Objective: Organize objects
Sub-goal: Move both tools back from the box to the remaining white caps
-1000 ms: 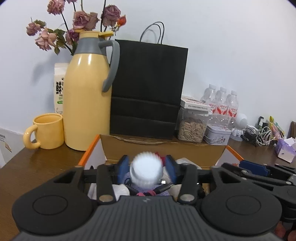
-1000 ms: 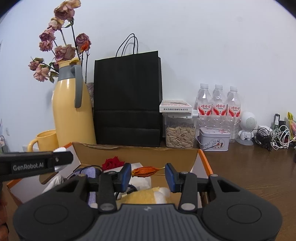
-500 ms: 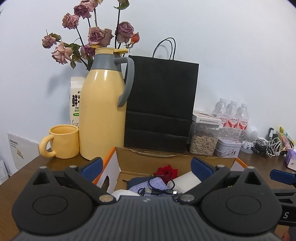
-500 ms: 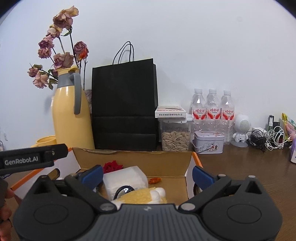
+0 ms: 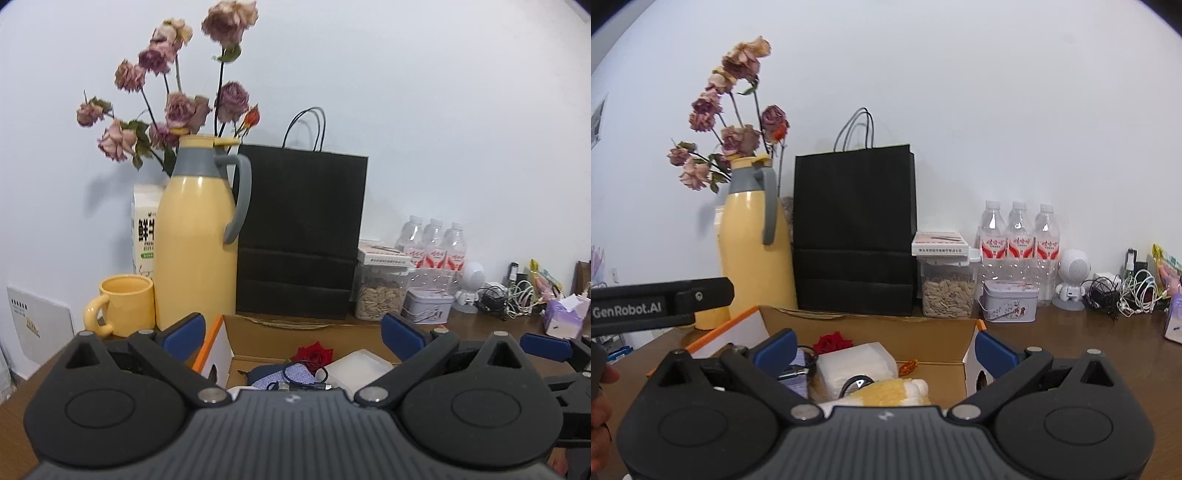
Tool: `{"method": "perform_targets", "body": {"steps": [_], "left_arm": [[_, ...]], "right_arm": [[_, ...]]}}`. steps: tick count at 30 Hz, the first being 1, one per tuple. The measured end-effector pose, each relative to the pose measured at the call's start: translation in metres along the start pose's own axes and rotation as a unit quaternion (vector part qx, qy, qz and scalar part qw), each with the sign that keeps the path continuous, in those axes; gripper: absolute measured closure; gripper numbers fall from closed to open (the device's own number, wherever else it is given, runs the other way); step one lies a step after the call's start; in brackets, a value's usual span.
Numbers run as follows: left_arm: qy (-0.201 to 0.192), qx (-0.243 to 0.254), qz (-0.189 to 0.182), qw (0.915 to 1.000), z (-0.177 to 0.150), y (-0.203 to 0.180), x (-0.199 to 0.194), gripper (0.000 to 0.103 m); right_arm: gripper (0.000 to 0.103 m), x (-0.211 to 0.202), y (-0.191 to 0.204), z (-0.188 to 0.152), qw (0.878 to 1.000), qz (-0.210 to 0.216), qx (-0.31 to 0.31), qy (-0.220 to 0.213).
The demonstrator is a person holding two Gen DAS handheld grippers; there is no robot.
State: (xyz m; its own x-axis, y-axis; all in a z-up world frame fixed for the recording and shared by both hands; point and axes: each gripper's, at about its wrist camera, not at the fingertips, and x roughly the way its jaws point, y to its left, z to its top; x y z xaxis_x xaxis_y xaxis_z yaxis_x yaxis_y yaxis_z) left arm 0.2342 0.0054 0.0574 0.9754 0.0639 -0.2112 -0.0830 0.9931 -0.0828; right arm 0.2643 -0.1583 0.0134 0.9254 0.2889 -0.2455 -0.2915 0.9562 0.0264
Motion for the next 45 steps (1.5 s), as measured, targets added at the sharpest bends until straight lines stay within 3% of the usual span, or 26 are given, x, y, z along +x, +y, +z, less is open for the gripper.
{"method": "perform_targets", "body": {"steps": [7,14,27,33,41,45], "left_arm": [[0.006,0.006,0.001,1.0,0.008,0.016,-0.036,0.0],[0.044,0.002,0.004,0.999,0.004,0.039,-0.074,0.0],[0.137,0.032,0.018,0.9898,-0.053,0.062,-0.126,0.0],[0.18,0.031,0.022,0.9829,-0.082,0.068,-0.12,0.0],[0.209,0.028,0.021,0.9774,-0.103,0.065,-0.091,0.0],[0.221,0.029,0.022,0.9747,-0.109,0.062,-0.072,0.011]], "right_arm": [[0.0,-0.031,0.006,0.003,1.0,0.003,-0.005,0.004],[0.0,-0.07,0.014,-0.007,1.0,0.015,-0.011,0.024],[0.0,-0.124,0.023,-0.062,0.994,0.037,-0.019,0.103],[0.0,-0.134,0.023,-0.078,0.992,0.038,-0.02,0.121],[0.0,-0.124,0.02,-0.084,0.99,0.035,-0.015,0.135],[0.0,-0.118,0.017,-0.087,0.989,0.033,-0.013,0.141]]}}
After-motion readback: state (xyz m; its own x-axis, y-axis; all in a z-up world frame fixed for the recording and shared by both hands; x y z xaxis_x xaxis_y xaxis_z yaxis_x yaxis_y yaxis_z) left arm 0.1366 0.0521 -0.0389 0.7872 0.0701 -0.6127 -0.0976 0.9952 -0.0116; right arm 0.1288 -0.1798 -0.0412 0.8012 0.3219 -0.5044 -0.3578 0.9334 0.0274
